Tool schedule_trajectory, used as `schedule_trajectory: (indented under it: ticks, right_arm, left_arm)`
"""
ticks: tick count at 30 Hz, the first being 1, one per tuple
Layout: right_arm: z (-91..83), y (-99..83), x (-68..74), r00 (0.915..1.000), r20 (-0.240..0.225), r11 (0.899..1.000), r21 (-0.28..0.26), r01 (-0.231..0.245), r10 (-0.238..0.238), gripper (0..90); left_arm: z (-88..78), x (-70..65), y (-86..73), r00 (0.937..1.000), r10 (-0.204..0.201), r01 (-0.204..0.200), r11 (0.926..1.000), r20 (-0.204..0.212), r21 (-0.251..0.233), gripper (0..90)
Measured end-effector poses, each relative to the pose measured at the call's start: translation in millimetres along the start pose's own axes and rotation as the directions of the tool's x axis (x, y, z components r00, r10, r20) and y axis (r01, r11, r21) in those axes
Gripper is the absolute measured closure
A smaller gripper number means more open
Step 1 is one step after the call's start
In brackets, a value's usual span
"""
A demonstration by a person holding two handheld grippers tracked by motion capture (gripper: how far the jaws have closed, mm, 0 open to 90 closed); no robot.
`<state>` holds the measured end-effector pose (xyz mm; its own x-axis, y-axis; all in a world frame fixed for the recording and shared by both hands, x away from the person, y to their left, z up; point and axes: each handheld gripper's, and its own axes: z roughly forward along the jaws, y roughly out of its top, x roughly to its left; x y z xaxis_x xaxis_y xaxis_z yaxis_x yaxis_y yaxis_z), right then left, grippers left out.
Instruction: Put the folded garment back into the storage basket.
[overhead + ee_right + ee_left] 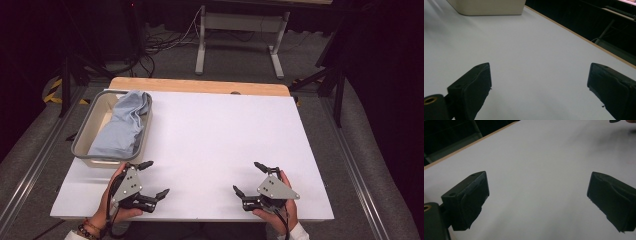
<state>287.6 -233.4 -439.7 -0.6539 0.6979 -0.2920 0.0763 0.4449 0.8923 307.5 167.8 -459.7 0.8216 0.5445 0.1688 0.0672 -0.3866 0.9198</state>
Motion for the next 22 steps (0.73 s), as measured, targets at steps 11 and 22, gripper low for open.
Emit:
schedule_trajectory:
  ticks: [11,22]
  right_arm:
    - [-0.1,-1.8,-3.4,0.9999,-0.001,1.0,-0.005,-0.017,0.017,6.1]
    - [12.1,0.1,2.6,0.9992,-0.04,0.999,0.033,0.005,-0.003,5.3]
  left_arm:
    - [5.4,0.2,-0.5,0.9997,-0.018,0.017,0.9998,0.016,0.01,4.9]
    - [1.0,-2.4,-1.8,0.9999,-0.007,0.007,0.9997,0.01,0.025,4.8]
